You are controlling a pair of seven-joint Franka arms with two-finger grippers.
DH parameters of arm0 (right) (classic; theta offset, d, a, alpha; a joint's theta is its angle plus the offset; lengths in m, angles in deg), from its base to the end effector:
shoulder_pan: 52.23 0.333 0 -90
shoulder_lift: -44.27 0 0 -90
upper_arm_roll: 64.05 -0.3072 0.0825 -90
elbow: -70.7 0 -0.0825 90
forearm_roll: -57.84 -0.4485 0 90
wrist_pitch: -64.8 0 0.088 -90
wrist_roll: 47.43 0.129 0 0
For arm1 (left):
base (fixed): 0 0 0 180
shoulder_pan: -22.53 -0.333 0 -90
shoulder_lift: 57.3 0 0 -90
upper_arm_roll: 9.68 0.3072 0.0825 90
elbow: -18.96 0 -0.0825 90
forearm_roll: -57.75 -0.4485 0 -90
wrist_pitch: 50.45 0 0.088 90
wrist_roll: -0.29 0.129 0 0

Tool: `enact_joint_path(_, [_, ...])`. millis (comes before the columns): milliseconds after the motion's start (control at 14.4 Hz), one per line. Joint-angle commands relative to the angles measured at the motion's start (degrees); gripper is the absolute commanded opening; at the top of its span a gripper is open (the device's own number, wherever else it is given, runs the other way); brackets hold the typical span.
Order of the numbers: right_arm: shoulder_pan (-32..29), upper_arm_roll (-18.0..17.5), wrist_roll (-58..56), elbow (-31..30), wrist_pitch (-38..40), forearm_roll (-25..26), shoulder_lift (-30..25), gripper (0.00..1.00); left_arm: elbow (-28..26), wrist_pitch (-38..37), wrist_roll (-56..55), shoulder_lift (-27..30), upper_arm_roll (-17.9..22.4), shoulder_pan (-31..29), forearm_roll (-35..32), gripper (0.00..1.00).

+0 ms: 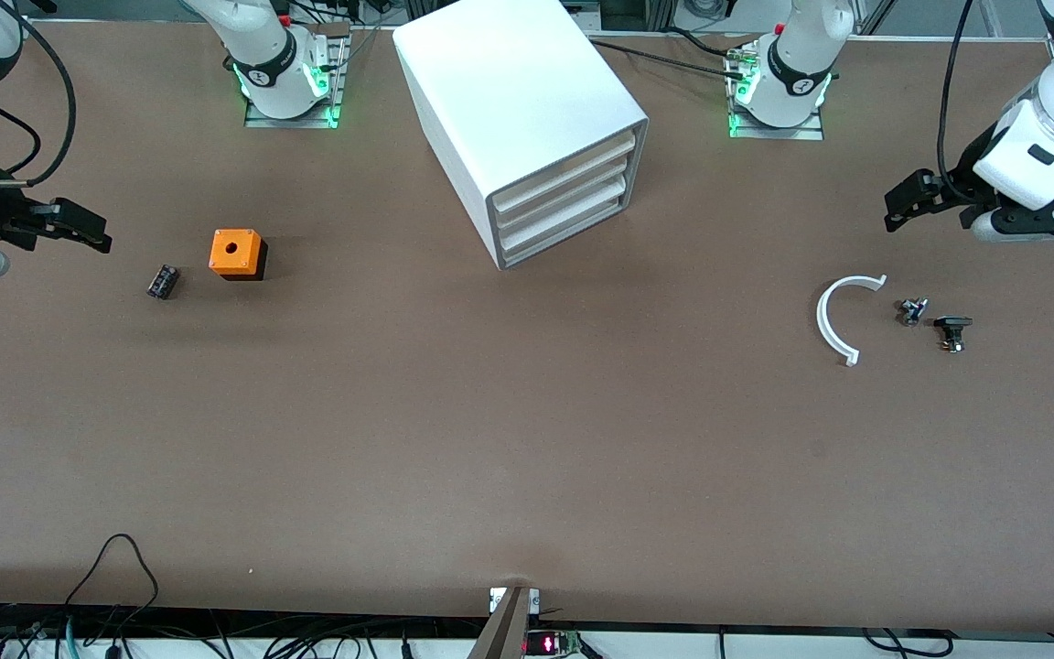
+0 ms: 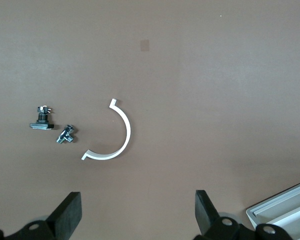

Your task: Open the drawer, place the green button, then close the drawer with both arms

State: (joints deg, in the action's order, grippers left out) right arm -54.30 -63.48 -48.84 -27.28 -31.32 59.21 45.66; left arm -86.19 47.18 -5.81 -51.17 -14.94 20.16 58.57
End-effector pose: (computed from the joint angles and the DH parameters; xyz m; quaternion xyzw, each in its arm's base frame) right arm 0.6256 -0.0316 0.5127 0.9995 -0.0091 -0.0288 0.0110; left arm 0.5891 -0.0330 0.5270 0.9995 0.0294 -0.0125 0.0012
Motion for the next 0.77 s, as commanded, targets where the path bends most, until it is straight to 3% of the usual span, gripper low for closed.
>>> enact_joint_path(0, [-0.2,0.0,-0.8,-1.1,-0.7,-0.3,-1.1,1.0,2.7,-2.1,1.8,-1.7,-0.5,-0.4,0.0,1.0])
enact_joint_path(696, [-0.3,0.0,0.1,-1.1,-1.2,-0.1,-1.0,1.0,2.8,-2.2,1.7,-2.0,-0.5,-0.4,0.0,1.0])
